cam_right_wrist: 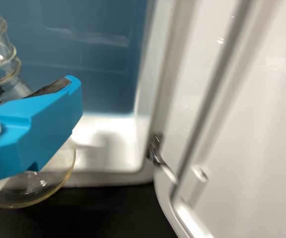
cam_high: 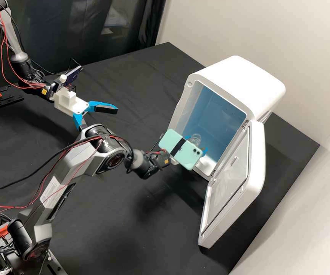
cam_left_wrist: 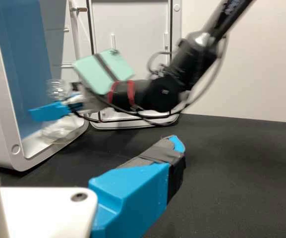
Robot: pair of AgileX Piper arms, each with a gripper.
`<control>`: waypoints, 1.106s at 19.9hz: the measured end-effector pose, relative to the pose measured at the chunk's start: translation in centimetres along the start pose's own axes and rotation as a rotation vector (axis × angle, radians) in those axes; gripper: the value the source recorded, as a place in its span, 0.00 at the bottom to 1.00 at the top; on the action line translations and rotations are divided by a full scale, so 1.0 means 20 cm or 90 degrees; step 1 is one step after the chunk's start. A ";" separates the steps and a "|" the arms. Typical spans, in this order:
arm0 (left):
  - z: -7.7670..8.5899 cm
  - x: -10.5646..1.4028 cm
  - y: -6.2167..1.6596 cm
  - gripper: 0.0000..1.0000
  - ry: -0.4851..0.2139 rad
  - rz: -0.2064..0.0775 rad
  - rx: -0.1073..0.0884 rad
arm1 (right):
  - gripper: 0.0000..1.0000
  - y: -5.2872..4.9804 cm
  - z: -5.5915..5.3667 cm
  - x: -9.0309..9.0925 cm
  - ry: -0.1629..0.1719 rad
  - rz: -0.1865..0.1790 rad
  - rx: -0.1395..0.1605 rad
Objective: Take the flask out of the incubator
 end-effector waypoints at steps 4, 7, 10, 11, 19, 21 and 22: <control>0.00 0.00 0.009 1.00 -0.001 0.005 0.001 | 0.00 0.01 0.13 -0.20 0.013 0.001 0.011; 0.01 -0.02 0.026 1.00 -0.003 0.012 0.003 | 0.00 0.02 0.23 -0.35 0.019 -0.003 0.025; 0.01 -0.02 0.028 1.00 -0.003 0.013 0.003 | 0.00 0.03 0.30 -0.49 0.015 -0.033 0.032; 0.01 -0.02 0.028 1.00 -0.003 0.013 0.003 | 0.00 0.03 0.31 -0.53 0.010 -0.047 0.030; 0.02 -0.03 0.026 1.00 -0.011 0.009 0.006 | 0.00 -0.01 0.37 -0.75 0.041 -0.100 0.024; 0.02 -0.03 0.026 1.00 -0.011 0.009 0.006 | 0.00 -0.01 0.40 -0.77 0.051 -0.101 0.026; 0.02 -0.03 0.026 1.00 -0.011 0.009 0.006 | 0.00 -0.01 0.40 -0.77 0.056 -0.099 0.029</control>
